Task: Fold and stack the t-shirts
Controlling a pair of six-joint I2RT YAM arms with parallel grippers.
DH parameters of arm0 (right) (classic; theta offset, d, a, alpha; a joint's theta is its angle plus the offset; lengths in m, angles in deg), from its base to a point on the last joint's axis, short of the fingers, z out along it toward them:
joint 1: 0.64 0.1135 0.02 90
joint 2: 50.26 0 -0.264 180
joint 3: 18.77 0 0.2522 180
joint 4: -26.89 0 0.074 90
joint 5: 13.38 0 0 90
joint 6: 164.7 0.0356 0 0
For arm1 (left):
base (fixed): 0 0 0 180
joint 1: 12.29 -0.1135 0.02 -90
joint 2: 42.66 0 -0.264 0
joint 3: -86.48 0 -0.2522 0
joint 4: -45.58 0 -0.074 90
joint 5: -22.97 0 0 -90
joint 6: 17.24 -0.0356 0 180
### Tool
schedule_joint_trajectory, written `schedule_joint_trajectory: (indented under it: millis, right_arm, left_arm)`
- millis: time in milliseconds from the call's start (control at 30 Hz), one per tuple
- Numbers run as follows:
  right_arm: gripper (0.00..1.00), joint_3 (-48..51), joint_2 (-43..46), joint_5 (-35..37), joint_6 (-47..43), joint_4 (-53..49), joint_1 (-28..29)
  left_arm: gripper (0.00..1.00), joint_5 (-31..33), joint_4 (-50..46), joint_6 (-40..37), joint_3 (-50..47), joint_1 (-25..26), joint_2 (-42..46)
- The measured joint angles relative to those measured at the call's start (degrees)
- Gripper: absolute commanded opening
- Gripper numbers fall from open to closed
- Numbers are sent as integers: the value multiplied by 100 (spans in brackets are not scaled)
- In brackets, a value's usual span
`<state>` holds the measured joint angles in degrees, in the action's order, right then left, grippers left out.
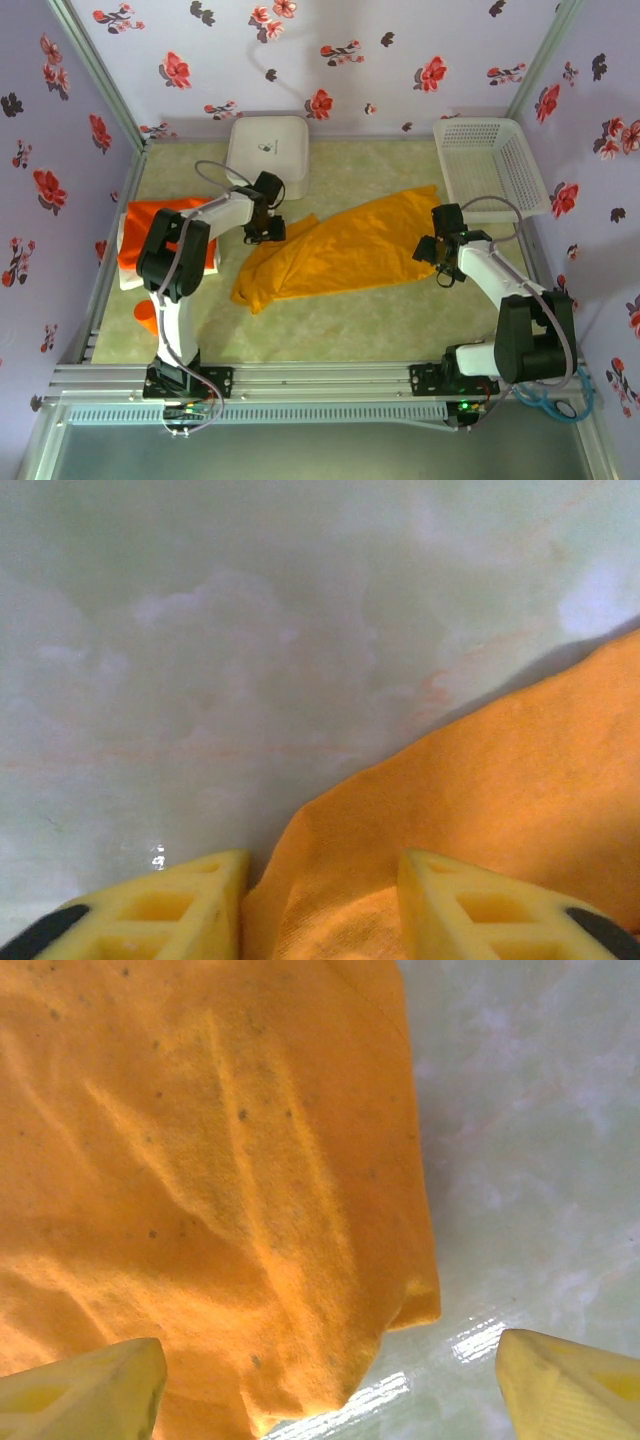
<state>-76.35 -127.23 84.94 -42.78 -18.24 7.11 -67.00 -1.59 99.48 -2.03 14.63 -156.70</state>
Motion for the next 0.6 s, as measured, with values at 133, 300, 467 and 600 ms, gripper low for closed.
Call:
schedule_joint_trajectory:
  millis: [133, 300, 467, 600]
  right_arm:
    - [81, 0, -79, -15, 2, 31, 0]
    - [79, 0, -116, -61, 2, 149, 0]
    - [78, -26, -426, -107, 4, 199, 0]
    - [77, -109, -730, -170, 17, 258, 0]
  left_arm:
    - [8, -98, 57, -48, 50, 24, -42]
    - [0, -293, 192, -153, 94, 225, -33]
    - [0, -120, -114, -393, 476, 267, 306]
    - [0, 164, -435, -660, 1062, 245, 737]
